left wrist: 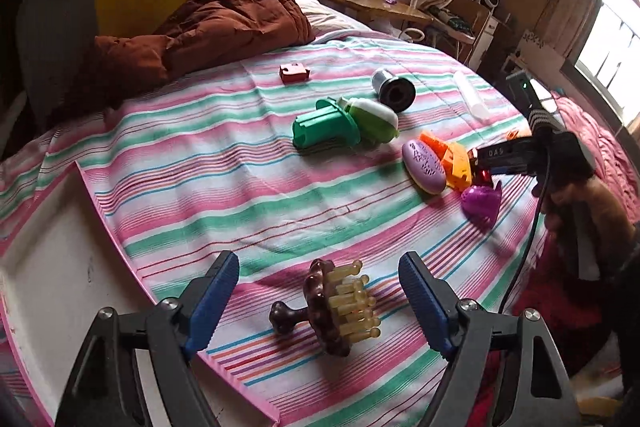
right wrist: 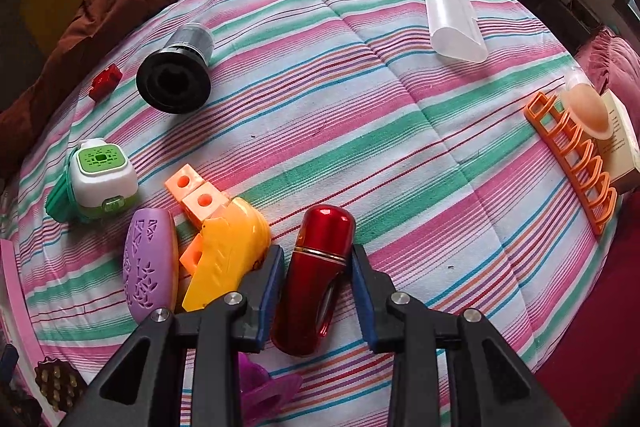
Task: Organize rigid objects
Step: 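Grasp the red bottle with the right tool while the left tool lifts the brush, then carry the brush with the left tool and release it in the tray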
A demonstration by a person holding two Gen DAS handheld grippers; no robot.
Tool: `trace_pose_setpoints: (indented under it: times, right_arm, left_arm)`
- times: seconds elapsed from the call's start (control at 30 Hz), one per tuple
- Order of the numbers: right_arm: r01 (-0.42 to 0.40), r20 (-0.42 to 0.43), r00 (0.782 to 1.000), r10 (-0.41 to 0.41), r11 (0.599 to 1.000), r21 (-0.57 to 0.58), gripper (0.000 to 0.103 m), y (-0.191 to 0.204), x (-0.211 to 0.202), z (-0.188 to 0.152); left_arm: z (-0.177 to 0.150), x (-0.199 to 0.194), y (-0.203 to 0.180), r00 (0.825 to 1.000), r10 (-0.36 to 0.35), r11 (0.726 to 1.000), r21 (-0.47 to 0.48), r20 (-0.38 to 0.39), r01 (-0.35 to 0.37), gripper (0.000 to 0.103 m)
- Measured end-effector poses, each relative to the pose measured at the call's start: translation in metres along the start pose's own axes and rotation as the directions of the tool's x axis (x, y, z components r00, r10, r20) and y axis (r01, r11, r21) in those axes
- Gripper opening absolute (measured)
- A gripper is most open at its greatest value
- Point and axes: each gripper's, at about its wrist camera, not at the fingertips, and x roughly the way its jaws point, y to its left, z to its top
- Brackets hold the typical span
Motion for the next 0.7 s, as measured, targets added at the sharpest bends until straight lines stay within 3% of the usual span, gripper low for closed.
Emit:
trace_pose_setpoints:
  times: [0.1,0.2,0.27,0.3,0.47,0.7]
  right_arm:
    - [-0.001,0.000,1.000,0.001,1.000,0.000,0.034,-0.005,-0.002,-0.002]
    - [0.005,-0.001,1.000,-0.005,1.000,-0.006,0.034,-0.008,-0.003,-0.003]
    - [0.006,-0.001,1.000,-0.006,1.000,-0.007,0.034,-0.011,-0.004,-0.004]
    - [0.005,-0.001,1.000,-0.005,1.000,-0.006,0.034,-0.013,-0.005,-0.004]
    - [0.011,0.000,1.000,-0.011,1.000,-0.013,0.034,-0.021,-0.007,-0.007]
    - [0.021,0.005,1.000,-0.021,0.999,-0.025,0.033,-0.033,-0.012,-0.010]
  left_arm:
    - [-0.011,0.014,-0.009,0.999,0.017,1.000,0.020,-0.049,-0.016,0.075]
    - [-0.023,0.027,-0.021,0.994,0.041,0.997,0.074,-0.104,-0.033,0.051]
    - [-0.027,0.026,-0.027,0.994,0.064,0.992,0.113,-0.089,-0.054,0.049]
    - [-0.026,0.026,-0.028,0.994,0.063,0.991,0.123,-0.088,-0.052,0.043]
    - [-0.025,0.025,-0.026,0.998,0.043,0.994,0.106,-0.055,-0.037,0.042]
    - [-0.020,0.017,-0.018,0.999,-0.037,0.999,-0.025,-0.001,0.037,0.042]
